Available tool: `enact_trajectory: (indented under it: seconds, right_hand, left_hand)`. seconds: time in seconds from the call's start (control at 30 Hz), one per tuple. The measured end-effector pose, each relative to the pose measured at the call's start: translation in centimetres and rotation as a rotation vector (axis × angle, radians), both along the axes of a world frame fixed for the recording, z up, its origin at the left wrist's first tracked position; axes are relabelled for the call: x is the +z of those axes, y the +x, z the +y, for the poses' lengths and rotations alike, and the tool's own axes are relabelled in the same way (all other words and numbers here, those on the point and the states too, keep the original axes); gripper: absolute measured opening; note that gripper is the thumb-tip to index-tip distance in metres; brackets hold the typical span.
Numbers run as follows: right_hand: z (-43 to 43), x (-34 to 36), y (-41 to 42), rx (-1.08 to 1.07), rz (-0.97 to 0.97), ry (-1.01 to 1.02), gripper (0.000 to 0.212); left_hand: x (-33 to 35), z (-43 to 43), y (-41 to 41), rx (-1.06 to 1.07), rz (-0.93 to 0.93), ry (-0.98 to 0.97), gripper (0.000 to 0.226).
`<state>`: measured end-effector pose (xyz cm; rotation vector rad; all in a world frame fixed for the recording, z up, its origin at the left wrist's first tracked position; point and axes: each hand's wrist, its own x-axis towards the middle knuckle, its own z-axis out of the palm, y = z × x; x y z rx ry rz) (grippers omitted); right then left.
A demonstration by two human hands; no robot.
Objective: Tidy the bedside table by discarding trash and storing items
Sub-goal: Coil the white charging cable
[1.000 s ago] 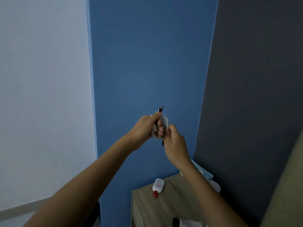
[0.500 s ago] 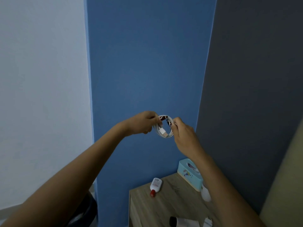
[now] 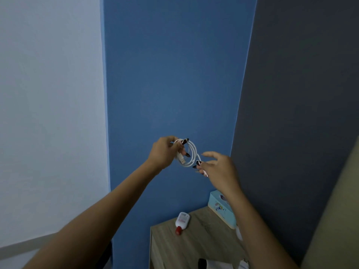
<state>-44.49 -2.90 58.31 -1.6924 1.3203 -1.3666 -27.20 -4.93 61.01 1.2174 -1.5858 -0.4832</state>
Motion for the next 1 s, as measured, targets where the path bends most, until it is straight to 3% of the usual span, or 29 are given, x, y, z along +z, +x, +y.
enact_trajectory:
  seconds: [0.1,0.2,0.33,0.4,0.5,0.7,0.83,1.0]
  right_hand:
    - [0.2,0.7,0.0,0.048,-0.098,0.128,0.039]
    - [0.5,1.3,-0.1,0.278,-0.292,0.316,0.057]
    - [0.7,1.6,-0.4,0.603,-0.428,0.476,0.045]
    - [0.7,1.6,-0.4,0.641,-0.426,0.492,0.040]
    - [0.3,1.3,-0.3,0.576,-0.420,0.454,0.033]
    - [-0.8,0.5,-0.6,0.435,-0.651,0.338,0.030]
    - [-0.9,-0.1,-0.7,0.259,-0.436,0.290,0.024]
    - [0.7,-0.7,1.4,0.172,-0.232,0.107,0.019]
  left_hand:
    - [0.0,0.2,-0.2,0.042,-0.050,-0.063,0.023]
    - [0.1,0.4,0.1,0.034,-0.080,-0.060,0.024]
    - [-0.1,0.5,0.2,-0.025,-0.084,-0.026,0.024]
    - [-0.1,0.5,0.2,-0.033,-0.078,-0.012,0.024]
    - [0.0,0.6,0.2,-0.057,-0.022,0.033,0.025]
    - [0.3,0.9,0.2,-0.163,0.161,0.238,0.027]
    - [0.5,0.9,0.2,-0.119,0.376,0.328,0.024]
    - [-0.6,0.3,-0.5,0.074,0.290,0.176,0.032]
